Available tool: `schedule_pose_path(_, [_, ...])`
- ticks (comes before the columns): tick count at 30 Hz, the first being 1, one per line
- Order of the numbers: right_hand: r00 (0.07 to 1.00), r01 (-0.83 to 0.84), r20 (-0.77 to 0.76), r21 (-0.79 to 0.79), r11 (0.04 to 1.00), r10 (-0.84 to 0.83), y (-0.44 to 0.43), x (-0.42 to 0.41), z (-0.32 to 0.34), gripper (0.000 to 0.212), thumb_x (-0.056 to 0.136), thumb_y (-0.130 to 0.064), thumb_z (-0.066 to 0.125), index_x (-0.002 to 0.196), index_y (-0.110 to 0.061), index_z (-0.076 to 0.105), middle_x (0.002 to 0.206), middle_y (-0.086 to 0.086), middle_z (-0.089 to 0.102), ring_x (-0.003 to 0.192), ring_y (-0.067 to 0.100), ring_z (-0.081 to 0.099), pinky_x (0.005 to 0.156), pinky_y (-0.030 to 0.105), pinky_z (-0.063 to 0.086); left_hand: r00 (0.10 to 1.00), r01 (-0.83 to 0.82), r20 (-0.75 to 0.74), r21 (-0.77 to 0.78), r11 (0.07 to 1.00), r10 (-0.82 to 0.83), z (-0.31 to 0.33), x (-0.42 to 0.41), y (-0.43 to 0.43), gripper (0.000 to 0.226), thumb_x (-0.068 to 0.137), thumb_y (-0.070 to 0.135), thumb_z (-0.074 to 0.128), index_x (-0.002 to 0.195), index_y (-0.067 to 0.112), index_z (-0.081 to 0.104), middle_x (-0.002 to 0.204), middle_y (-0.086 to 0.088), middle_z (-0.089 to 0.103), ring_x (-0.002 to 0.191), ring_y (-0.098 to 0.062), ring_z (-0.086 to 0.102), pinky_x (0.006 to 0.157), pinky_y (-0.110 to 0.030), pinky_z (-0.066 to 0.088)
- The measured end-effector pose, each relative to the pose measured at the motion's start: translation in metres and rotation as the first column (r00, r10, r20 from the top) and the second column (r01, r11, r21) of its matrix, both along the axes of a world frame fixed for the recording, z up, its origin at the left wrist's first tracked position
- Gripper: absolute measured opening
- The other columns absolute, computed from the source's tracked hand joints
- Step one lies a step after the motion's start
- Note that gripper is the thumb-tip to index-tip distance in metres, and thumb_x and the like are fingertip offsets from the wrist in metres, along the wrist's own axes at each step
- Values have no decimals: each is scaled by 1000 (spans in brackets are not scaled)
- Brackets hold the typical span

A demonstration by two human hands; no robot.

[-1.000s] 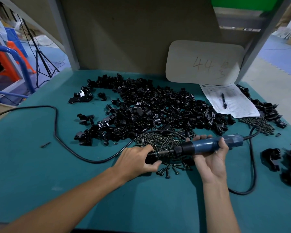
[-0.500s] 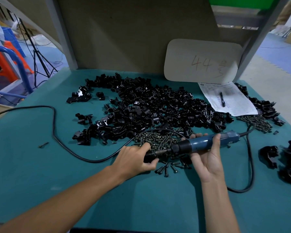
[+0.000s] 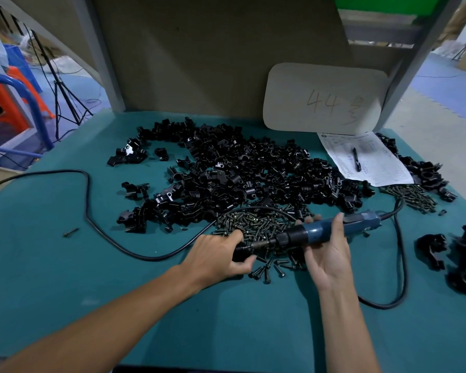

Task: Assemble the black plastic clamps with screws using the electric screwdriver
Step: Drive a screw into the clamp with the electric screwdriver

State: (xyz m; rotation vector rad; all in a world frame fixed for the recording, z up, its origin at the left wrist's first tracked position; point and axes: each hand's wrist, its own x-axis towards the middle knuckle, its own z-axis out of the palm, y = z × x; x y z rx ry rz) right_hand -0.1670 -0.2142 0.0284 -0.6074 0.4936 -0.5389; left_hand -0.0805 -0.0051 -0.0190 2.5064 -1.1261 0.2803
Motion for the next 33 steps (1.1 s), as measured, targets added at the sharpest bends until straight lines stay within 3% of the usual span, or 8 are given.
schedule_pose_path(3, [998,-50,-28,-56,997,48,-4,4,-14,48,100,-7,60,142,-19,39,111,7,60,92,17,73,95,44,58,1000,-5,-18,8,1000,5,0,1,0,42,85,65,37,85,24,43,53,12,48,43,-13,49,44,-28,42])
schedule_pose_path(9, [997,56,-57,-35,998,-58,-5,8,-19,103,81,-2,75,156,-37,15,130,19,66,105,34,74,86,60,59,999,-3,-38,23,1000,4,1,1,0,37,88,62,44,87,25,41,55,11,51,45,-14,50,46,-28,40])
schedule_pose_path(16, [999,47,-23,-28,999,-47,-11,9,-19,115,75,0,77,156,-50,12,123,15,67,98,28,76,77,47,63,1000,9,-9,27,1000,-9,-2,0,0,44,85,66,36,86,23,44,52,10,50,43,-14,48,44,-27,32])
schedule_pose_path(20, [999,38,17,-35,999,-38,-10,10,-22,102,80,-15,78,156,-47,17,106,6,76,99,26,76,85,52,61,1000,6,-10,21,1000,-6,-3,1,0,41,85,65,37,85,24,42,52,12,47,42,-12,45,43,-26,34])
schedule_pose_path(23, [998,53,20,-13,998,-53,-10,8,-23,84,85,-42,75,154,-32,28,121,13,67,104,29,74,80,45,63,1000,3,2,20,1000,-3,-2,1,0,40,85,65,37,85,25,40,52,12,47,42,-12,45,43,-26,34])
schedule_pose_path(26, [996,94,16,-48,994,-93,-10,11,-27,62,99,-25,65,151,-30,31,109,11,66,92,25,75,82,50,62,999,22,24,31,999,-23,-2,1,-1,40,85,64,37,85,24,42,53,12,48,43,-13,47,44,-27,30])
schedule_pose_path(28, [994,104,23,-45,994,-103,-10,12,-29,61,100,-21,62,152,-25,30,103,9,65,91,25,73,88,54,60,999,25,36,33,999,-26,-3,1,-1,43,85,63,37,86,22,46,53,10,51,43,-14,49,43,-28,33])
schedule_pose_path(33, [995,94,23,29,995,-95,-11,11,-31,72,97,-48,63,153,-14,35,102,8,60,98,25,64,99,52,56,998,32,44,37,999,-33,-2,0,-1,46,86,63,37,88,19,49,55,8,56,45,-15,52,43,-30,39])
